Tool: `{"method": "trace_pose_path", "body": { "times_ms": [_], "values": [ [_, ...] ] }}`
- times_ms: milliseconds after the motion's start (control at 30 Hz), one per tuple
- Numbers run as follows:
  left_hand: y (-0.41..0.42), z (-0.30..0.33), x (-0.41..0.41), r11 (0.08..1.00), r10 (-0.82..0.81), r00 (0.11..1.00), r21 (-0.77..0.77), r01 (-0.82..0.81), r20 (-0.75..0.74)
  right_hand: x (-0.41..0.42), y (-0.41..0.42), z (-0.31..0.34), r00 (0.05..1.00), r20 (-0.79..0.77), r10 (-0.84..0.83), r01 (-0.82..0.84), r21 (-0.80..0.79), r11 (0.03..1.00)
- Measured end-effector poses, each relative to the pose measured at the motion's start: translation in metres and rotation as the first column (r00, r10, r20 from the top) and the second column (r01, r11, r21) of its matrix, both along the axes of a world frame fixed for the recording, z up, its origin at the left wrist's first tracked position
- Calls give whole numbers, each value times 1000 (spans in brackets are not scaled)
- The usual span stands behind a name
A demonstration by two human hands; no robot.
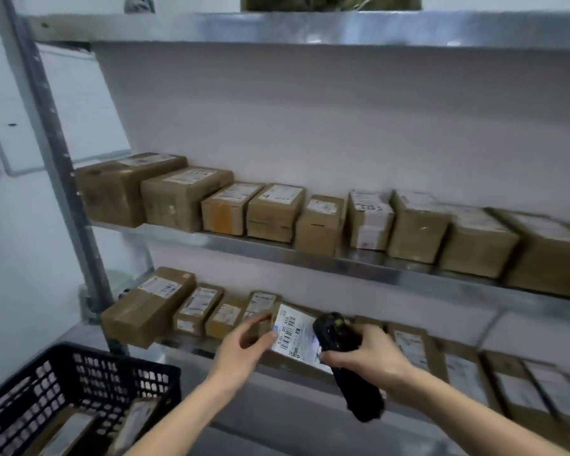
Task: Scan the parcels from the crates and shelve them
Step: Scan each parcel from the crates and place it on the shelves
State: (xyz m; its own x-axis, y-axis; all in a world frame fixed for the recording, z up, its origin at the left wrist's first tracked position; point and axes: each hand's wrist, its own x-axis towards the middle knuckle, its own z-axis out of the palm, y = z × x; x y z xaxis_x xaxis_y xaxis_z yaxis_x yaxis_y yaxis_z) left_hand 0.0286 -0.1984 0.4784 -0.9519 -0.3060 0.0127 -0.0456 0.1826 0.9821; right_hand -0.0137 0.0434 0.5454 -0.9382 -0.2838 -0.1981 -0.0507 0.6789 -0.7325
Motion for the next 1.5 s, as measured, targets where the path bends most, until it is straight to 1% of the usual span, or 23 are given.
{"method": "trace_pose_path", "body": {
  "times_ms": [67, 133, 200, 300, 400, 533, 667, 867, 1033, 1267, 1333, 1400, 1500],
  "values": [
    [50, 15, -2, 999, -35, 999, -36, 34, -5, 8, 53, 14, 999, -46, 12, -8, 96, 995],
    [97, 30, -1, 994, -78, 997, -71, 77, -8, 17, 101, 31, 993, -114, 35, -7, 236, 972],
    [141, 43, 0, 990, -111, 994, -94, 109, -15, 28, 147, 47, 985, -163, 52, 13, 374, 927],
    [199, 60, 3, 983, -154, 988, -99, 152, -11, 44, 209, 64, 972, -210, 102, 27, 536, 844],
    [249, 70, 3, 973, -185, 983, -142, 181, -14, 61, 265, 81, 969, -212, 123, 44, 645, 763],
    [300, 77, 5, 964, -227, 974, -145, 222, -15, 83, 321, 94, 964, -228, 134, 76, 723, 687],
    [338, 83, 5, 955, -268, 963, -133, 264, -15, 100, 359, 104, 962, -249, 113, 118, 752, 649],
    [378, 88, 6, 928, -346, 938, -141, 344, 11, 116, 393, 109, 964, -254, 75, 158, 780, 605],
    [396, 87, 2, 908, -380, 925, -184, 376, 14, 125, 407, 110, 965, -260, 43, 187, 788, 586],
    [413, 92, 4, 888, -437, 899, -152, 435, 20, 133, 419, 111, 954, -300, 6, 244, 785, 569],
    [418, 90, 2, 878, -456, 889, -149, 455, 24, 134, 426, 108, 949, -313, -24, 267, 765, 586],
    [427, 90, 1, 870, -472, 881, -147, 471, 27, 137, 434, 103, 948, -297, -111, 296, 700, 650],
    [447, 89, 4, 850, -516, 855, -93, 519, 58, 146, 451, 92, 929, -200, -312, 371, 480, 795]
  ]
}}
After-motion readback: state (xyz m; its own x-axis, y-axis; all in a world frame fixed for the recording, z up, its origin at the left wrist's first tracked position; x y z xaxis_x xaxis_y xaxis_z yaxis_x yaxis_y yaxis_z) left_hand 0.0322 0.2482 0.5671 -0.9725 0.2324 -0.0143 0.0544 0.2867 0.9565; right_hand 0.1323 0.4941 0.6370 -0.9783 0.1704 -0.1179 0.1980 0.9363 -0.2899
